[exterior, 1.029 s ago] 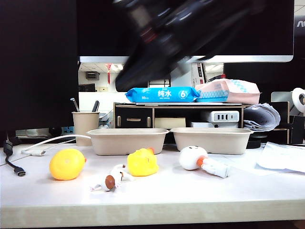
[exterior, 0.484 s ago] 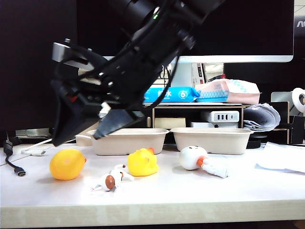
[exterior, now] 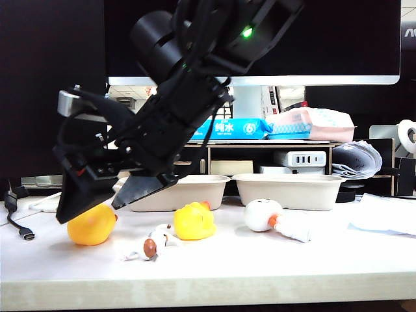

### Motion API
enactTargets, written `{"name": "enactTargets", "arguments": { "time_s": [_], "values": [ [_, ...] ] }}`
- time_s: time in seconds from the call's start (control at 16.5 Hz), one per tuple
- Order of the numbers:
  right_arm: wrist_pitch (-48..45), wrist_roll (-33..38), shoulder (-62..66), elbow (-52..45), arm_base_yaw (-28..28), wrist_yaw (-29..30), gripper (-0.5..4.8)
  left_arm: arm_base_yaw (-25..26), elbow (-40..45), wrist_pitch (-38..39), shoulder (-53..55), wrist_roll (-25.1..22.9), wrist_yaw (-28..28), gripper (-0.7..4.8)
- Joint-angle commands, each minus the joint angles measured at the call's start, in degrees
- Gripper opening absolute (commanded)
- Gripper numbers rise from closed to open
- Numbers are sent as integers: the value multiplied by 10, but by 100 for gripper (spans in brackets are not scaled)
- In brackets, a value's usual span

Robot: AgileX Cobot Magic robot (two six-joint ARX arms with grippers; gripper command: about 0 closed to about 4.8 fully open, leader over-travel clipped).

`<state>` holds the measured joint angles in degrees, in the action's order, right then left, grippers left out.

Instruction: Put the dolls with similar colors into the same paper box, while dolls with different colors go into separate paper boxes.

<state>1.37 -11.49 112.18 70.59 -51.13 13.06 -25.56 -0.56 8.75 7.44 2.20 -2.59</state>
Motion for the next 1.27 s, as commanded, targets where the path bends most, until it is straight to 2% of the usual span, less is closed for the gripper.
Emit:
{"name": "enactTargets", "arguments": {
  "time_s": [0.06,0.18,0.24,0.36,0.42,0.97,1.15,1.27],
  "values": [
    [-6,-2,20,9,0,1,479,0,0,-7,0,-2,-2,-5],
    [4,-1,36,9,0,-1,450,0,0,-7,0,-2,-2,-5],
    [5,-1,40,9,0,-1,403,0,0,-7,0,-2,-2,-5],
    [3,-1,40,9,0,-2,252,0,0,-6,-3,-2,-2,-5],
    [1,-1,40,10,0,-2,153,0,0,-6,-5,-2,-2,-5],
    [9,0,36,55,3,-13,148,0,0,-6,-12,-2,-2,-5],
    [35,-1,31,97,17,-29,148,0,0,-5,-76,-2,-2,-5],
    [35,-2,31,114,32,-33,148,3,0,-23,-72,-2,-2,-5]
  ]
}}
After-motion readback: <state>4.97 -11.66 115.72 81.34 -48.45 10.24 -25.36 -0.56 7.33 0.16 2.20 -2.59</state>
